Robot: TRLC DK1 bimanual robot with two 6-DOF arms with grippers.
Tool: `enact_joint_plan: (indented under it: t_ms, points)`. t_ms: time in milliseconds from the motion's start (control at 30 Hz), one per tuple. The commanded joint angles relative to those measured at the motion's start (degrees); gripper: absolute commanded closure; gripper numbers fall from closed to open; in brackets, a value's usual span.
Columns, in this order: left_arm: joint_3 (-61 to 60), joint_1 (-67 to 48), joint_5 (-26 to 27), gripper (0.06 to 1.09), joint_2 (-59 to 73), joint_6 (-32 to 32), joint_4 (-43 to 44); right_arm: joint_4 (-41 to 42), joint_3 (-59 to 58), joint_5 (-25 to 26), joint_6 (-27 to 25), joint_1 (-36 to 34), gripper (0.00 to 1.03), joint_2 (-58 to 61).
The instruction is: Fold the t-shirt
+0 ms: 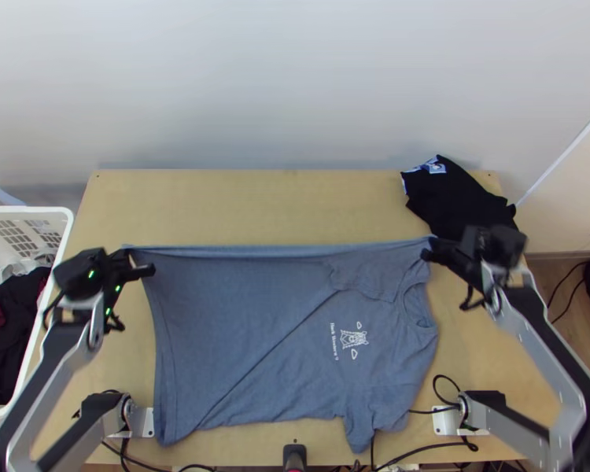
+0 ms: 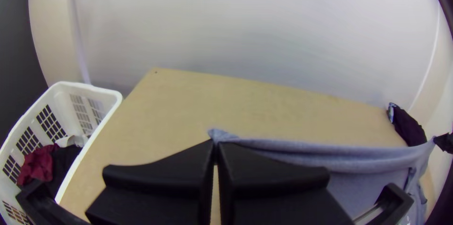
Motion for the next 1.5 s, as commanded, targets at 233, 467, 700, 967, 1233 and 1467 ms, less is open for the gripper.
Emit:
enact_joint_plan:
  t_ms: [233, 467, 700, 967, 1233, 1467]
  points:
    - [13.65, 3.26, 0.51, 1.05, 24.65, -3.67, 8.13, 7.85, 13.57, 2.07, 1.59, 1.24, 1.0, 20.2]
    - [23.4, 3.87, 0.51, 1.05, 34.76, -4.9, 7.61, 7.85, 22.27, 3.3, 2.91, 3.53, 1.0, 28.63]
    - [31.75, 4.14, 0.51, 1.05, 40.47, -6.48, 5.58, 7.5, 29.65, 5.14, 5.02, 5.81, 1.0, 33.64]
    - [38.17, 5.72, 0.51, 1.05, 44.87, -6.66, 3.3, 6.09, 38.0, 6.02, 7.13, 6.87, 1.0, 38.3]
    - [40.63, 5.37, 3.32, 1.05, 45.31, -7.19, -5.75, -5.07, 45.56, 6.02, 11.96, 7.31, 1.0, 42.78]
    - [45.11, 4.84, 11.94, 1.05, 45.66, -10.09, -22.89, -13.42, 48.11, 5.84, 13.81, 7.66, 1.0, 43.75]
